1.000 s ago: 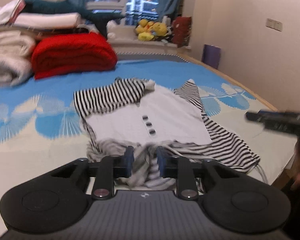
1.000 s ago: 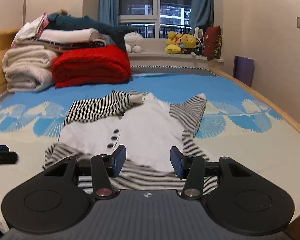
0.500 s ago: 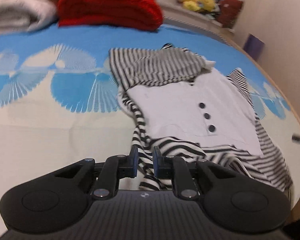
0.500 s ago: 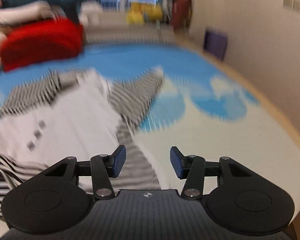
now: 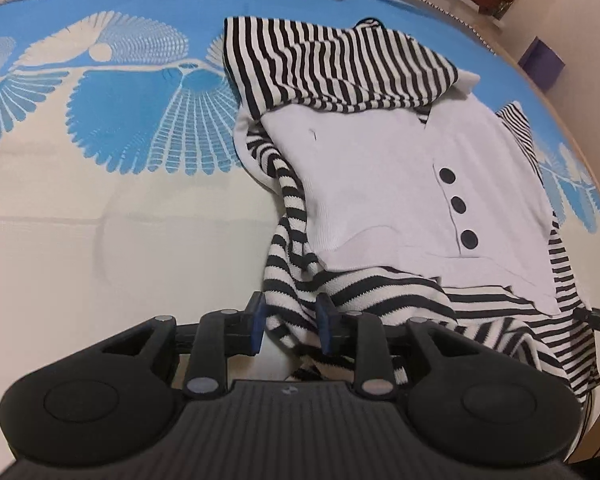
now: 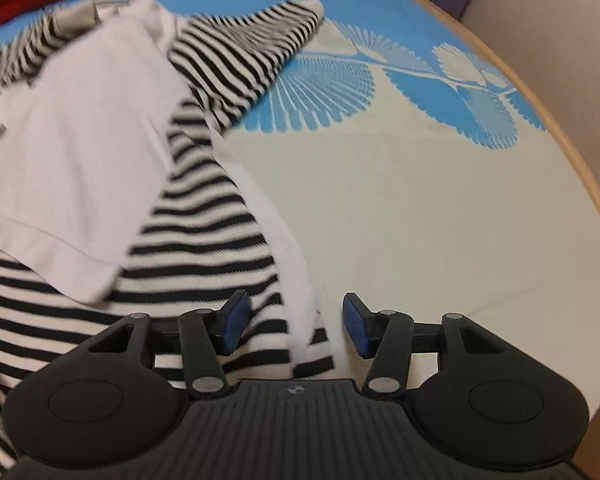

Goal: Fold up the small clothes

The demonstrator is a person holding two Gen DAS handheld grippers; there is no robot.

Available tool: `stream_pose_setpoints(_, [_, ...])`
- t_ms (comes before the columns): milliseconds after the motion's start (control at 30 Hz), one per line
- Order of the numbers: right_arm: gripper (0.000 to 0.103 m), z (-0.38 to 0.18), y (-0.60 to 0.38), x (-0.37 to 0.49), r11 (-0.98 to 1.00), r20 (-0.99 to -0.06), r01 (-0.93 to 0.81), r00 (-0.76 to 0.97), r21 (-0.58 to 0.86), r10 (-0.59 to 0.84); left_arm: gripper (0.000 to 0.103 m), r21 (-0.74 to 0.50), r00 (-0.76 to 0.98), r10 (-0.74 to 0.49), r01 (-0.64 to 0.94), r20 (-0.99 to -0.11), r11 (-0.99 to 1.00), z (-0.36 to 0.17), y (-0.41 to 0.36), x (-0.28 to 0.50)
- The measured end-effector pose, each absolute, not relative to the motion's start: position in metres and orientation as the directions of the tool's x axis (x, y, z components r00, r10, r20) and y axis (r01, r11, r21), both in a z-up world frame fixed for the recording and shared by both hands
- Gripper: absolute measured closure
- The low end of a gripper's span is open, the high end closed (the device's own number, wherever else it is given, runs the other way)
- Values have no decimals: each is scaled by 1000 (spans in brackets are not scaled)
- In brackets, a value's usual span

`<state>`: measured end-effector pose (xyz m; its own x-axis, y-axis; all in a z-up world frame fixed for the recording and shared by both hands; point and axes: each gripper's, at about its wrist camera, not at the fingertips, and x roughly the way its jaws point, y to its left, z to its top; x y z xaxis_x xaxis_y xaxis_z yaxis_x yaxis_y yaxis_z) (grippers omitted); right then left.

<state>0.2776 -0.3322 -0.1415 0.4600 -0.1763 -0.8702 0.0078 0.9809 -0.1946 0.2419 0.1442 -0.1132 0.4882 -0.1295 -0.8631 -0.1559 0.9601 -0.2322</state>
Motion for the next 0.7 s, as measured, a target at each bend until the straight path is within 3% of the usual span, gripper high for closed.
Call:
stream_pose_setpoints(133, [55, -144, -333, 277, 983, -876, -3, 455, -181, -160, 75, -198, 460, -119, -127, -880, 972, -125, 135, 251])
stream_pose_setpoints(167, [74, -143, -334, 277, 987, -881, -8, 453, -162, -141, 80, -179, 461, -108, -113, -881, 977, -127, 133, 251])
stream_pose_setpoints(200, [96, -142, -335, 277, 989, -883, -7, 450, -150, -131, 93, -166, 465, -103, -97, -879, 981, -127, 131, 251])
stream_pose_setpoints(233, [96, -140, -335, 277, 990, -882, -2, 454, -142, -126, 100, -160, 471, -103, -82, -876, 984, -126, 130, 250])
stream_pose_setpoints(433, [97, -114, -344, 276, 991, -807, 100, 575, -91, -132, 101, -153, 560, -53, -133, -827, 979, -86, 160, 217])
stream_pose_setpoints(567, [97, -100, -348, 276, 989, -760, 145, 640, -22, -111, 103, -42, 528, 65, -187, -847, 981, -49, 193, 169])
stream_pose_setpoints(633, [97, -98, -340, 276, 992, -750, 120, 651, -48, -115, 103, 100, 501, 214, -245, -839, 964, -41, 205, 142])
stream_pose_setpoints(700, [97, -101, -338, 275, 994, -775, 90, 623, -62, -105, 103, 50, 464, 200, -314, -863, 948, -49, 223, 121])
